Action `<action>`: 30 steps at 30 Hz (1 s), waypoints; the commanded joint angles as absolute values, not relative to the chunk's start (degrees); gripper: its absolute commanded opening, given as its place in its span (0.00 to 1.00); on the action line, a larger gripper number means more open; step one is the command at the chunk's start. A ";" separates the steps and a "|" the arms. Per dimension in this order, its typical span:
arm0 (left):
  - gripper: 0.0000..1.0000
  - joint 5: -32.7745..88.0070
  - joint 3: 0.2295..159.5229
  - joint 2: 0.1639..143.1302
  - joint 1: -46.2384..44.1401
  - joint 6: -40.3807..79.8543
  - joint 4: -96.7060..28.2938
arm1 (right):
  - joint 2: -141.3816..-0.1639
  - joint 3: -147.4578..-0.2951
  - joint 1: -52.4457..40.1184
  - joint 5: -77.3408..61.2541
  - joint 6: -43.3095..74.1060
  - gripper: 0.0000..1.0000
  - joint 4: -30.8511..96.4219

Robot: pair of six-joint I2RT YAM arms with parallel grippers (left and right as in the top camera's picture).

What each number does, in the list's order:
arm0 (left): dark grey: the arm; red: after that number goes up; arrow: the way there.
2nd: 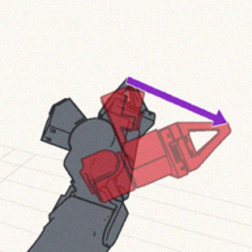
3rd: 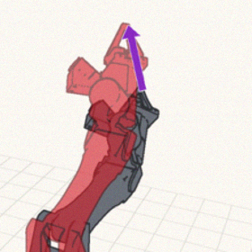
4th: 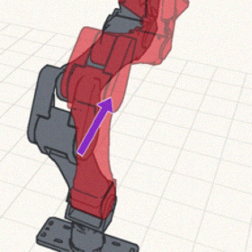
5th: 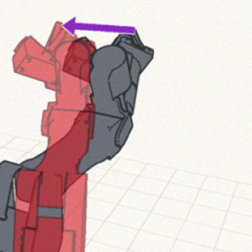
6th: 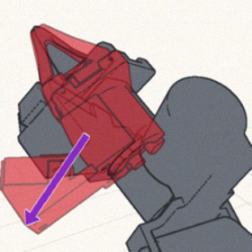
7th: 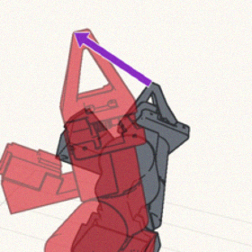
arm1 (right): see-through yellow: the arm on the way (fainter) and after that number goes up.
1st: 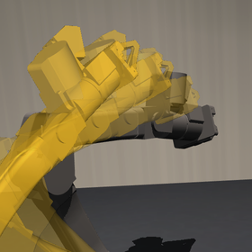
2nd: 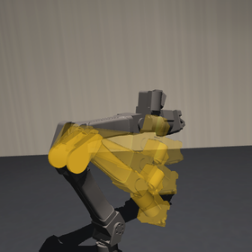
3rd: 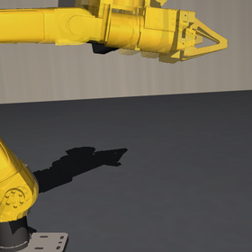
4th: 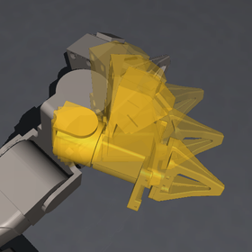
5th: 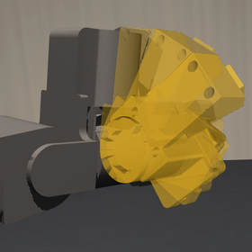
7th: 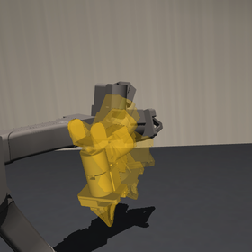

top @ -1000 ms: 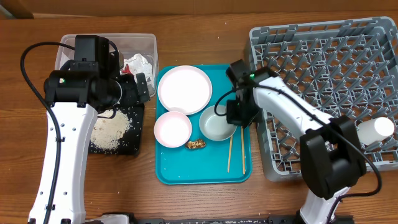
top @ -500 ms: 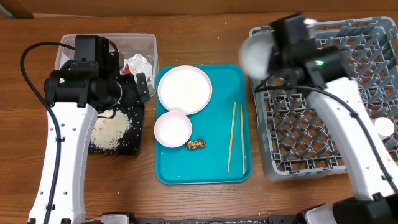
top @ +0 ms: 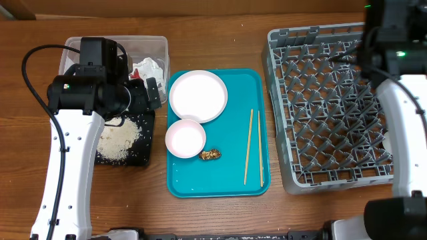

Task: Sort waste into correct bins and load items into the dishwasher
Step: 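Lift the grey bowl with the right gripper over the dish rack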

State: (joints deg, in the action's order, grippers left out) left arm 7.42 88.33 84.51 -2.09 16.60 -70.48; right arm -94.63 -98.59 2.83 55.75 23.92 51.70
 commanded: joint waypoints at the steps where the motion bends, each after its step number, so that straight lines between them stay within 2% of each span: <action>1: 1.00 7.05 89.25 84.33 -1.89 17.17 -70.24 | -97.97 -99.33 7.86 61.73 24.01 0.04 49.43; 12: 1.00 7.05 89.25 84.33 -1.89 17.17 -70.26 | -112.27 -99.33 16.43 66.78 24.08 0.04 48.23; 20: 1.00 7.09 89.25 84.33 -1.89 17.21 -70.28 | -119.42 -98.87 15.64 63.72 24.45 0.04 48.69; 30: 1.00 7.49 89.25 84.33 -1.89 17.85 -70.26 | -119.72 -98.19 13.32 57.74 28.60 0.04 53.49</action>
